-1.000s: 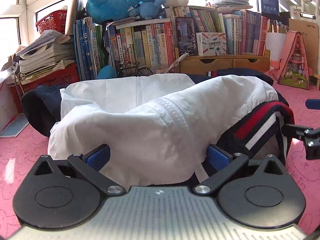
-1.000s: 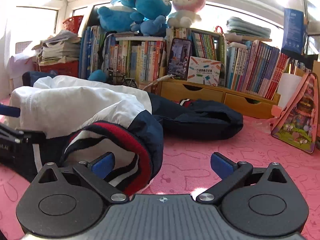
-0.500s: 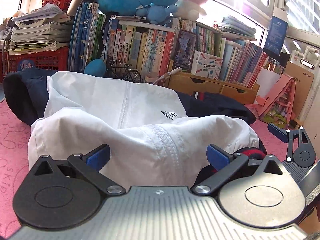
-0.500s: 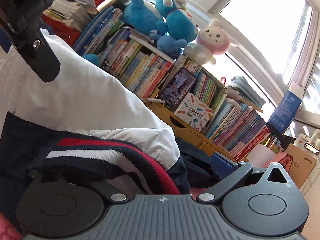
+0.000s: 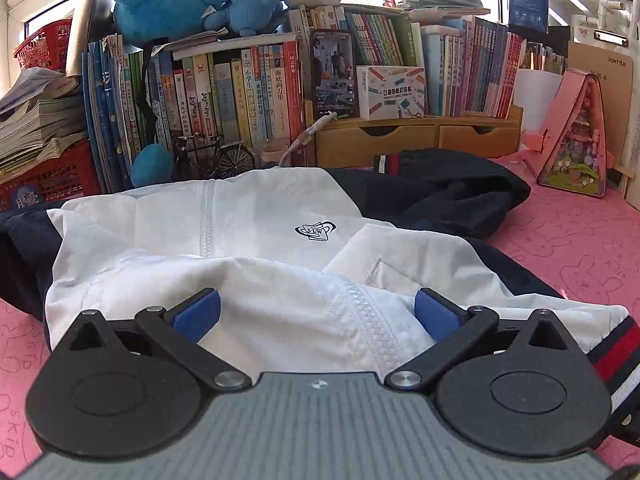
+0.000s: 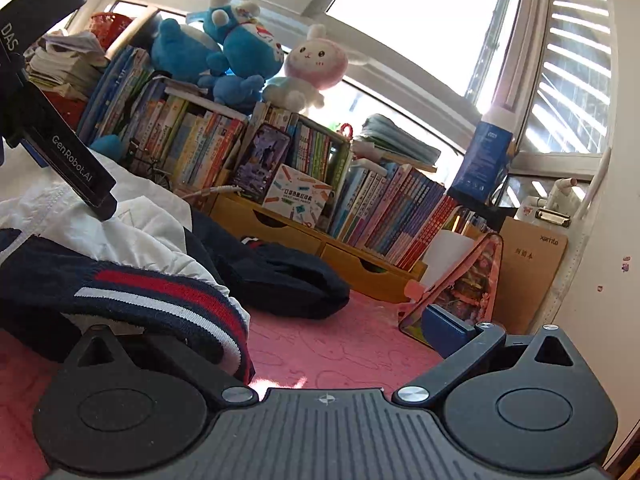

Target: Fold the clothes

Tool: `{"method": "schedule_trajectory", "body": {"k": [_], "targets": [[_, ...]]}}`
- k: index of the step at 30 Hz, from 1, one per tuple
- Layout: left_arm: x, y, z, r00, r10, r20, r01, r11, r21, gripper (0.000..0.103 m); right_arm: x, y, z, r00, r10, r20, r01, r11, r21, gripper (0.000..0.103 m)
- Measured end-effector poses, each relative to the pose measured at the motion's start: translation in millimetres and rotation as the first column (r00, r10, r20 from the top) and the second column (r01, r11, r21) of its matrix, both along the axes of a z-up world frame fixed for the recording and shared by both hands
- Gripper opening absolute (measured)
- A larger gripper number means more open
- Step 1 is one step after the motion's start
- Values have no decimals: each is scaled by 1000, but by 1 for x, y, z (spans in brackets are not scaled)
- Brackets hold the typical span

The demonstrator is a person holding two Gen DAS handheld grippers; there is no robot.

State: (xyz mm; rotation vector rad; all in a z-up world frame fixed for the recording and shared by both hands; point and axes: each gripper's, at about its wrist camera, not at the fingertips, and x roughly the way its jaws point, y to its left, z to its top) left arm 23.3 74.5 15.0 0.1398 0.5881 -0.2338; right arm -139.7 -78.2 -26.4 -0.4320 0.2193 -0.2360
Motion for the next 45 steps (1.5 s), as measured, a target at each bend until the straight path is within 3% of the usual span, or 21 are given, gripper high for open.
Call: {"method": "schedule_trajectory", "body": {"k": [6, 10, 13, 16, 20, 24, 30, 37, 39, 40, 43, 45], "targets": [[16, 4, -24, 996, 56, -73, -54, 998, 38, 103, -33, -9, -21, 997, -22, -76, 17, 998, -61, 103], [12, 4, -31, 995, 44, -87, -39, 998, 54, 103, -42, -25, -26, 989, 8, -151, -4, 1000, 31, 103], [-6, 4, -23, 998, 38, -44, -33, 993, 110, 103, -47, -25, -24, 989, 45, -140, -34, 996, 78, 103], [-41, 21, -2, 998, -4, 56, -5, 988, 156, 103, -44, -19, -23, 989, 72, -126, -61, 995, 84, 103], [-94, 60, 20, 991, -35, 132, 18, 991, 132, 103, -27, -9, -23, 984, 123, -128, -110, 988, 106, 103], [-131, 93, 20, 995, -16, 102, 0, 988, 154, 103, -9, -3, -5, 979, 181, -94, -160, 967, 197, 103], [-151, 118, -7, 1000, 23, 15, -26, 978, 207, 103, 19, -13, 43, 973, 232, -24, -204, 896, 395, 103], [-128, 104, -18, 996, 68, 60, -80, 974, 211, 103, 35, -22, 69, 976, 219, -8, -190, 862, 471, 103], [-120, 97, -19, 988, 115, 103, -138, 958, 250, 103, 33, -22, 67, 978, 210, -14, -179, 866, 467, 103], [-114, 94, -20, 978, 160, 136, -193, 938, 287, 103, 32, -23, 66, 979, 204, -19, -173, 872, 458, 103], [-101, 98, -21, 923, 309, 230, -376, 852, 365, 103, 22, -24, 55, 983, 181, -35, -157, 922, 353, 103], [-98, 109, -18, 880, 397, 260, -470, 802, 367, 103, 14, -21, 39, 990, 133, -38, -122, 971, 204, 103]]}}
